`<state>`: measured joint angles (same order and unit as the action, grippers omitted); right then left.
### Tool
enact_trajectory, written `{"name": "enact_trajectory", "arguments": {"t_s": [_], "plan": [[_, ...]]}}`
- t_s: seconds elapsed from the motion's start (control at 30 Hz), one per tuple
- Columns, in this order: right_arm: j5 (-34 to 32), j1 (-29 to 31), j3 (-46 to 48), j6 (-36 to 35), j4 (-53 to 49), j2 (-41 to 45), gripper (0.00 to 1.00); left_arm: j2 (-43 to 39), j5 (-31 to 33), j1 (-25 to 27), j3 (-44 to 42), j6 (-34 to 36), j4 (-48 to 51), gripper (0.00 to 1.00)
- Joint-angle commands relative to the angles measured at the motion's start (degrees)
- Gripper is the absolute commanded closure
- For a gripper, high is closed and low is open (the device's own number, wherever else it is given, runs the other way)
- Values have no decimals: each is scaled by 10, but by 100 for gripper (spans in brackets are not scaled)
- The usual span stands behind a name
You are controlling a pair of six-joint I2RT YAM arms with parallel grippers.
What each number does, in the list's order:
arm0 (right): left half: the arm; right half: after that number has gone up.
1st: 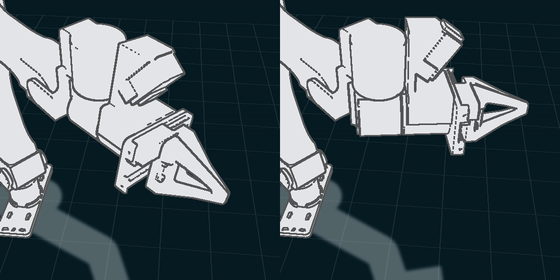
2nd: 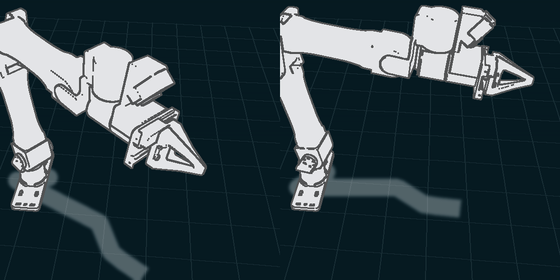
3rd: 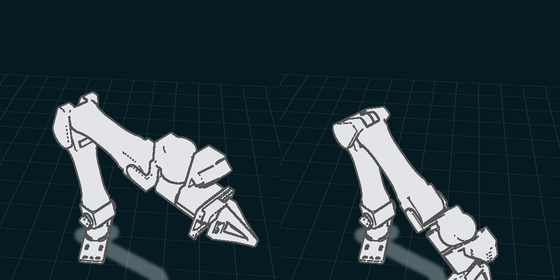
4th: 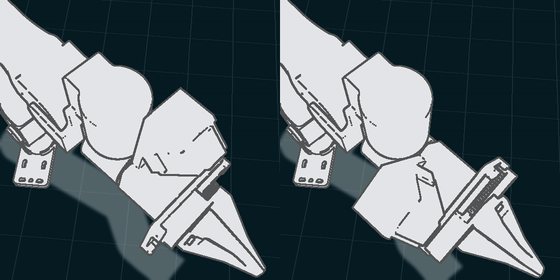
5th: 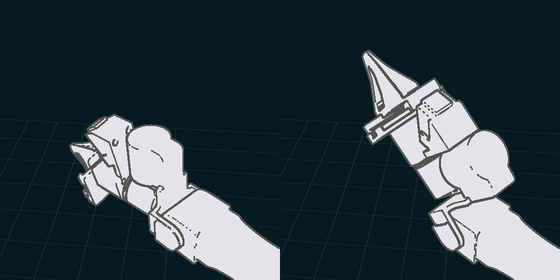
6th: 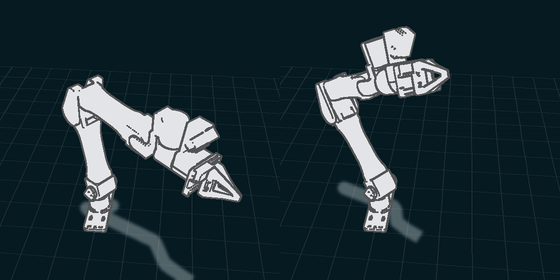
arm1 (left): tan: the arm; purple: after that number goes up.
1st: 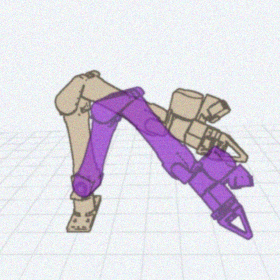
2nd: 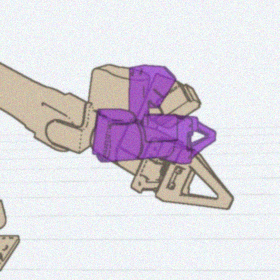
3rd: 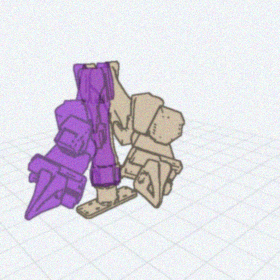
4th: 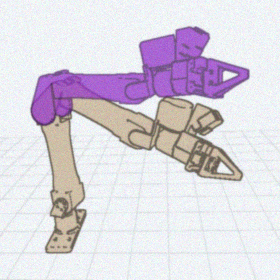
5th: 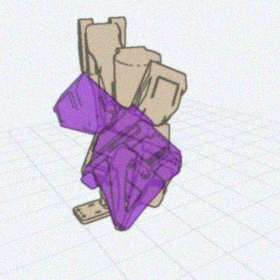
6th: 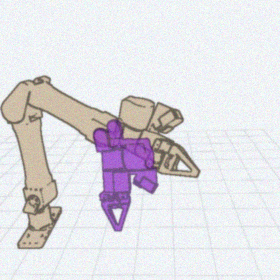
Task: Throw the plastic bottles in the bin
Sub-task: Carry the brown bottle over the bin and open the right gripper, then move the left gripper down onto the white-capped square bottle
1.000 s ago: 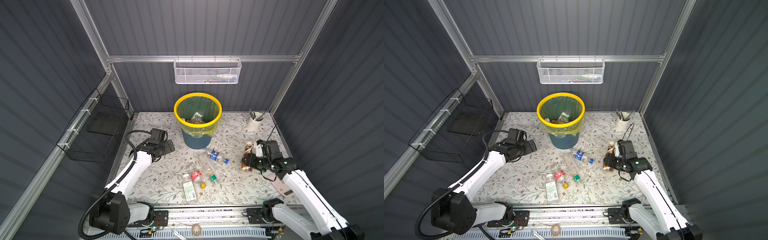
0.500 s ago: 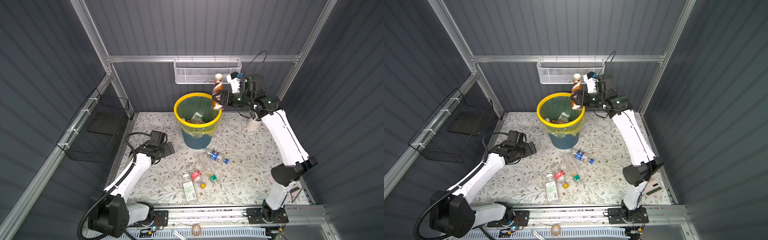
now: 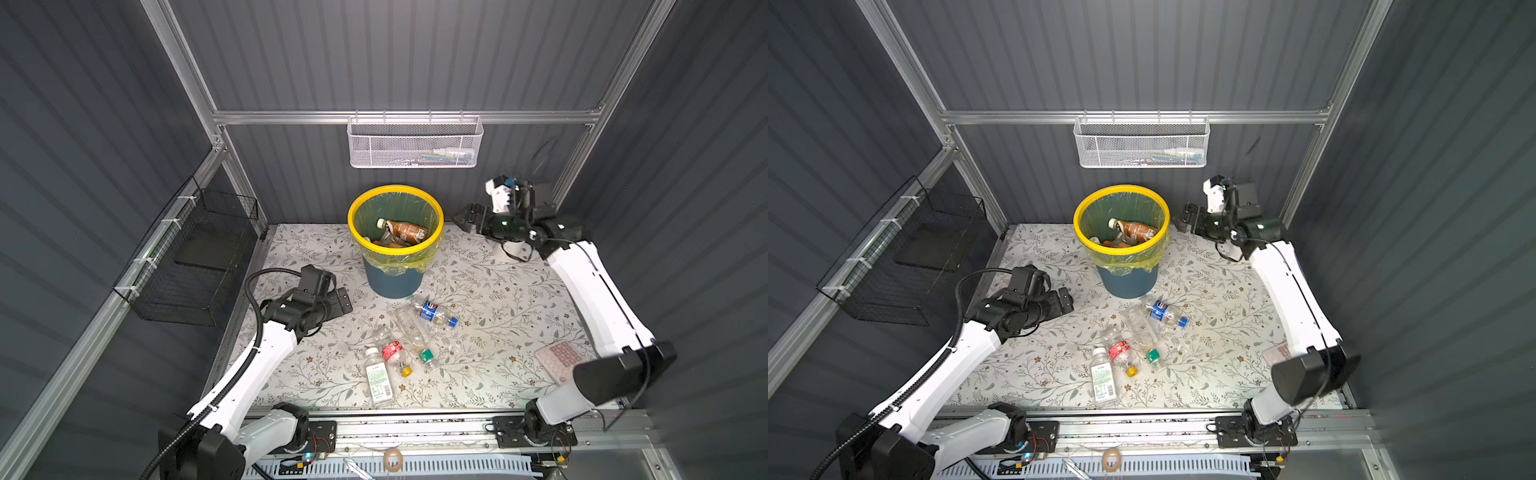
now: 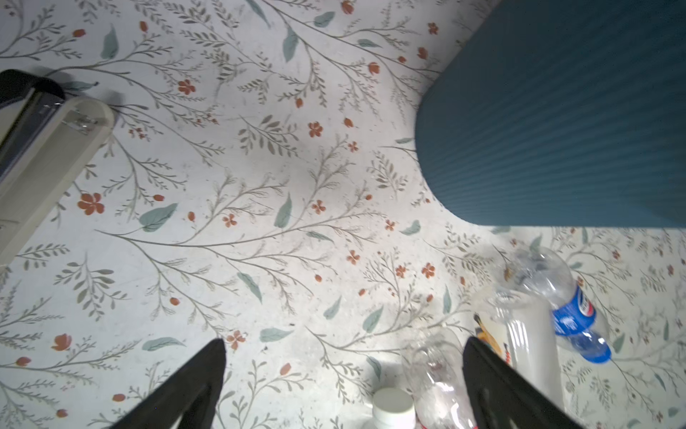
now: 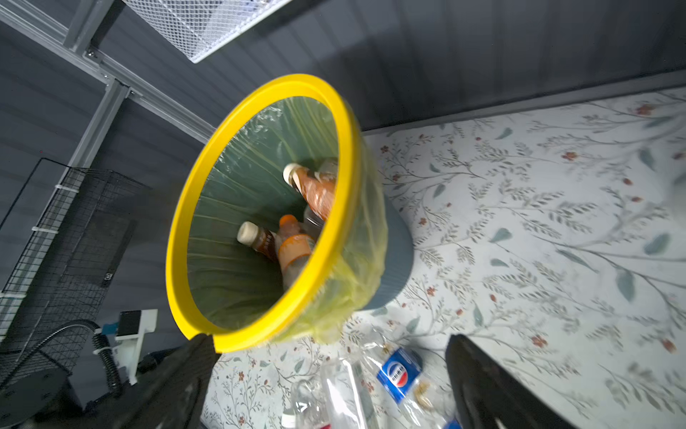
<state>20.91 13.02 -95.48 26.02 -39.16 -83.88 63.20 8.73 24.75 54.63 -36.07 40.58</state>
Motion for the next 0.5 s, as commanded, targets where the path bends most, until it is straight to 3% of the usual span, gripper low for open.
{"name": "enact_trajectory", "arguments": {"t_s": [0.0,0.23,0.47], "plan": [[-7,-31,126,15,75,73,1,-4,-13,52,-19,-51,56,1],[-6,-86,339,37,105,164,1,16,8,205,-50,-161,81,1],[9,-115,412,46,130,186,1,88,62,346,-36,-246,121,1]]}}
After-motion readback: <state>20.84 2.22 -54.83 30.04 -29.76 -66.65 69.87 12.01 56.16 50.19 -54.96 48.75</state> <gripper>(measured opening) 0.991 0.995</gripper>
